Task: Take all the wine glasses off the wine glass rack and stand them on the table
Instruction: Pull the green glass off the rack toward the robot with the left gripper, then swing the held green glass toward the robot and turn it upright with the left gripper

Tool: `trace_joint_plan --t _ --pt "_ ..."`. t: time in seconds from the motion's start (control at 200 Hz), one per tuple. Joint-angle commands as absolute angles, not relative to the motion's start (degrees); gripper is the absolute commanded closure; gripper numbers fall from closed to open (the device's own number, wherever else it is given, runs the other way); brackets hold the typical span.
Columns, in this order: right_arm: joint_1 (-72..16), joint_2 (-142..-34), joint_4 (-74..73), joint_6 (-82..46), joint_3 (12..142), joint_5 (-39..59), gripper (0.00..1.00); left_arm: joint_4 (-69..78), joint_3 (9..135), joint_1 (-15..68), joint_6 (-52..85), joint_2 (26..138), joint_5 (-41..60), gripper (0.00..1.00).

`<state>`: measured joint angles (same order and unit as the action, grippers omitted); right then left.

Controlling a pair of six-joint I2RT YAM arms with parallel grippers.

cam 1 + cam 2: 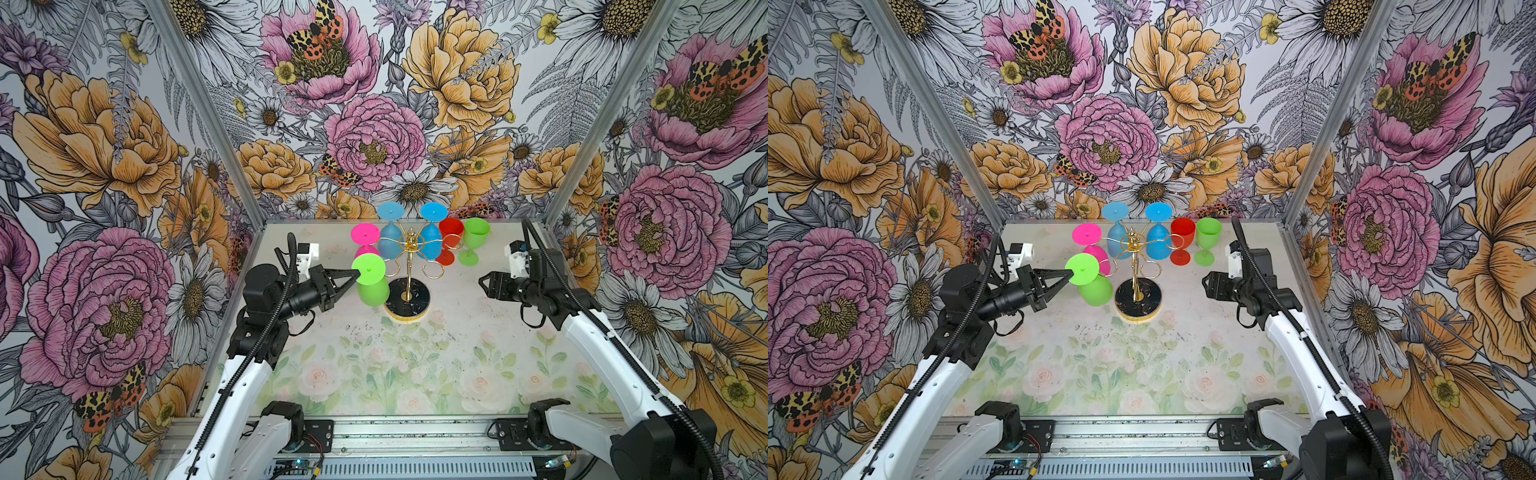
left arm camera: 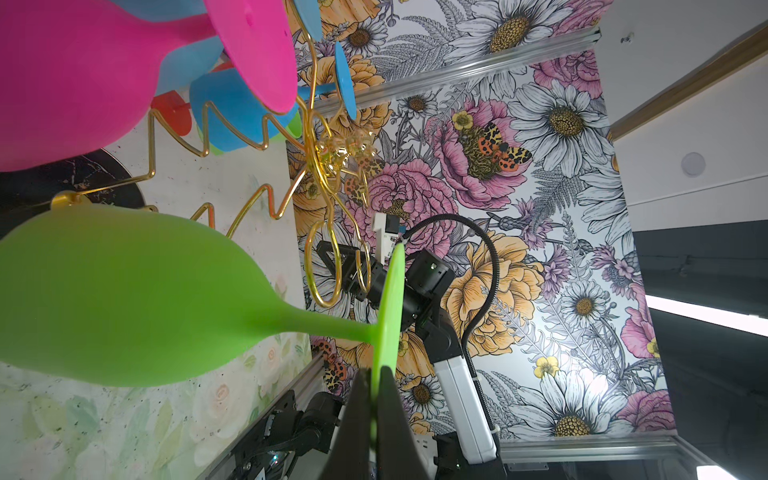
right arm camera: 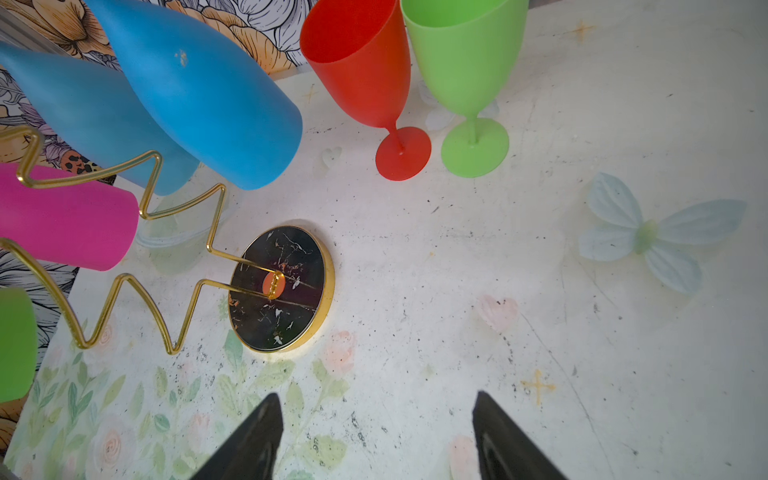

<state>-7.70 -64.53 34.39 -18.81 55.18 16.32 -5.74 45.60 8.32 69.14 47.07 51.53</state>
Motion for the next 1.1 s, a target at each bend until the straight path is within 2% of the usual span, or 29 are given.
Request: trace_joint_plan --t 0.0,0.305,0.515,0.916,1.091 --pt "-8.17 -63.55 33.49 -19.99 56.1 17.14 0.27 -3.91 43.56 7.74 69.02 45.59 55.38 1.0" --pt "-8.14 -64.29 33.62 -22.38 56.22 17.22 0.28 -3.95 42.45 9.02 66.35 44.63 61.4 1.0" --pt "-8.15 -65.09 34.58 -23.76 56.55 17.05 0.28 -3.95 43.39 16.63 61.98 46.85 62.06 1.0" --pt "-8.35 -64.86 39.71 -23.77 58.36 18.24 0.28 -4.88 46.73 27.69 53.53 51.26 55.33 1.0" --pt "-8.69 -64.99 41.39 -23.55 59.23 19.31 0.28 -11.12 49.06 32.46 44.14 49.63 48.59 1.0"
